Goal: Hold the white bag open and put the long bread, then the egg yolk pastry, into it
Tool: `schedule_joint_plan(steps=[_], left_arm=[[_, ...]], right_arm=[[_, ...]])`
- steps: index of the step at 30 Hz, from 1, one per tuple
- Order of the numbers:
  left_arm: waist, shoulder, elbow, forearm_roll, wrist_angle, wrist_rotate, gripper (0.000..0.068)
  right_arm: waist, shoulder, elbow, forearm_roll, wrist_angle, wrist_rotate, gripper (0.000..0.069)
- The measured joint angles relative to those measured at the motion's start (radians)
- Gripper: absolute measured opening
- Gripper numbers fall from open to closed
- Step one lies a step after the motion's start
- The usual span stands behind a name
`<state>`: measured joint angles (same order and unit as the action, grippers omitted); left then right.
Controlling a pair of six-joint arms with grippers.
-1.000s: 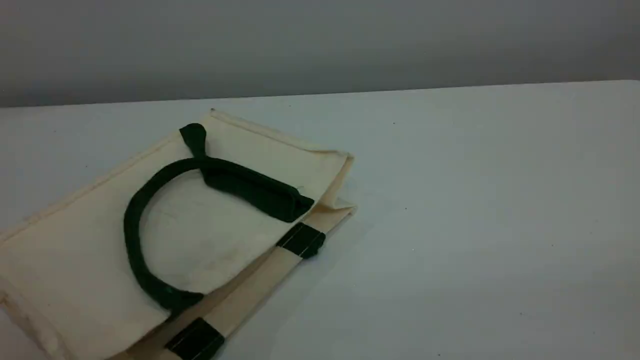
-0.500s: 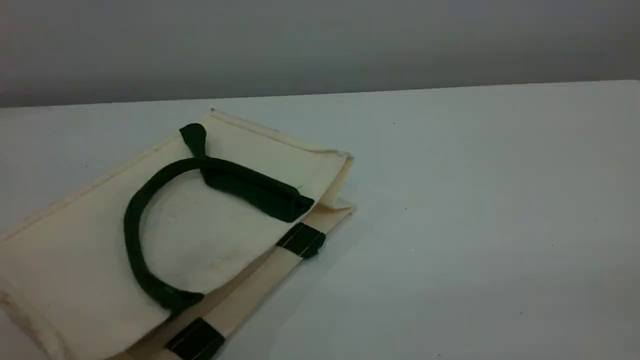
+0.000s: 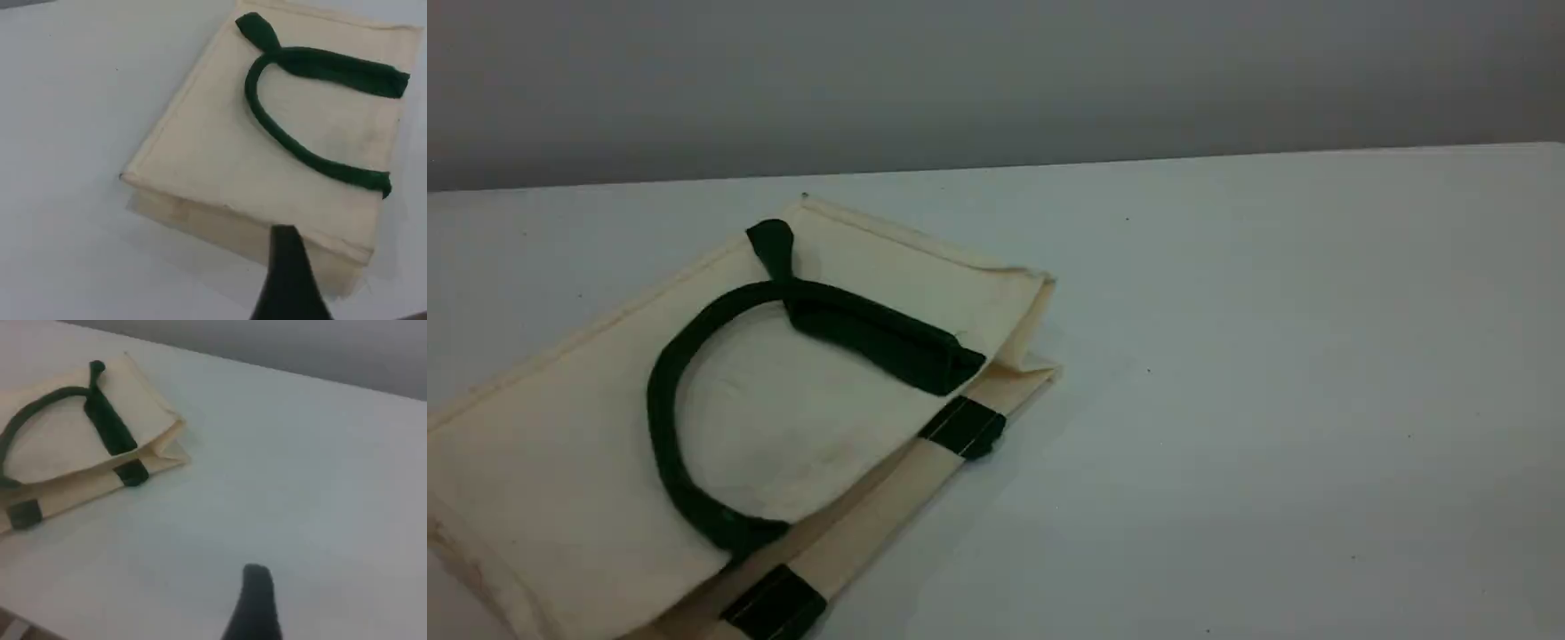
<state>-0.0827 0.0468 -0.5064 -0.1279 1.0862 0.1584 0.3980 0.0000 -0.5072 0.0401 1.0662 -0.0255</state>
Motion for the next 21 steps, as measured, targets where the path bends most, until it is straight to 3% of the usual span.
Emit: schedule_joint_plan(steps=[21], left_arm=[[0.0,0.0,0.0,-0.001,0.0,0.001,0.044]], right_arm=[[-0.003,0.0,0.0,0.01,-0.001,-0.002,0.0534]])
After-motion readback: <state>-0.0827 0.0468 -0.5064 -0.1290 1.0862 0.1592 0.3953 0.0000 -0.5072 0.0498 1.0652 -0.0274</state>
